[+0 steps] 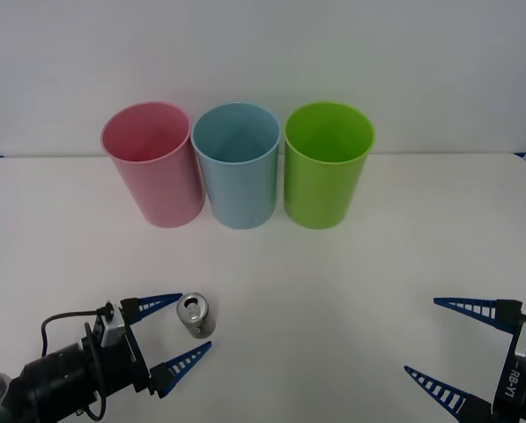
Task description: Put cans in the blue bin and PET bottles in the pink bin and trash in the green bin.
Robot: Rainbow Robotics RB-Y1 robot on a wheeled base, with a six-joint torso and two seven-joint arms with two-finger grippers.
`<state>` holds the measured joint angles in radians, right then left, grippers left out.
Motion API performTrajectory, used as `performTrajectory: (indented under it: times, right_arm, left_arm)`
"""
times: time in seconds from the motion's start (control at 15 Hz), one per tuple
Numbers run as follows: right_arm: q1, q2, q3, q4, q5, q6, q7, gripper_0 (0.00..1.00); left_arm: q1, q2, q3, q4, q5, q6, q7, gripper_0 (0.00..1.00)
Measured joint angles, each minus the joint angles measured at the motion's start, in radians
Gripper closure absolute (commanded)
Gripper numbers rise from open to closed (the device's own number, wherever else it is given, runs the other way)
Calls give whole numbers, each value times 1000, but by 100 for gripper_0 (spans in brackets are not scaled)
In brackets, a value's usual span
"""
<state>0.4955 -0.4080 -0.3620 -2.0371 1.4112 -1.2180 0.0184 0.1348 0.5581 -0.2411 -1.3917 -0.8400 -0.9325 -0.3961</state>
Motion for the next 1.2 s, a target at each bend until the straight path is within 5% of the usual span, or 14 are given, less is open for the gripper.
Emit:
performTrajectory:
  times: [1.2]
  right_arm:
    - [0, 0, 0, 0, 0, 0, 0, 0]
  left_arm:
    - [-85, -65, -25, 68, -48, 39, -31, 0]
